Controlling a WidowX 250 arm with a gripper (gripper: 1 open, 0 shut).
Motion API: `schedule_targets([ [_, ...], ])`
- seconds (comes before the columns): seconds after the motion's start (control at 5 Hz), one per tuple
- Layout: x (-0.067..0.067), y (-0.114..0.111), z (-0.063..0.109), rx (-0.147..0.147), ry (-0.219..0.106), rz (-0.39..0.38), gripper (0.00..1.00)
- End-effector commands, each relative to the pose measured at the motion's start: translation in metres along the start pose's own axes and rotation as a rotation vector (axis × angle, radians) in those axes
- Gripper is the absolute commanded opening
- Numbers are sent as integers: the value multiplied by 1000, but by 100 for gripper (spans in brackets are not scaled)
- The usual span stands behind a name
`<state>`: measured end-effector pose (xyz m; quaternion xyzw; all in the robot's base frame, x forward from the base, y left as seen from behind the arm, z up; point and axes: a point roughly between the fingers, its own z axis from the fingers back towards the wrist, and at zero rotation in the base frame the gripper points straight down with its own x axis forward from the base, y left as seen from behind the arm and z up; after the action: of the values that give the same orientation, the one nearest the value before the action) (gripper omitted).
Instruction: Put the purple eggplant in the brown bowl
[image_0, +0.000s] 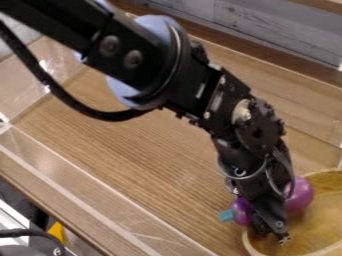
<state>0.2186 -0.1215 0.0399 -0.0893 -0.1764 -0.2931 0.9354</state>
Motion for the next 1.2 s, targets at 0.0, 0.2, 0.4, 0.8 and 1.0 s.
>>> schedule_targets([
  [0.0, 6, 1, 5, 2, -29, -8, 0],
  [0.2, 6, 0, 5, -2, -29, -6, 0],
  [0.4, 6, 0, 6, -6, -30, -4, 0],
  [0.8, 7, -1, 6, -14, -29, -4, 0],
  [1.0, 8, -1, 6, -17, -28, -3, 0],
])
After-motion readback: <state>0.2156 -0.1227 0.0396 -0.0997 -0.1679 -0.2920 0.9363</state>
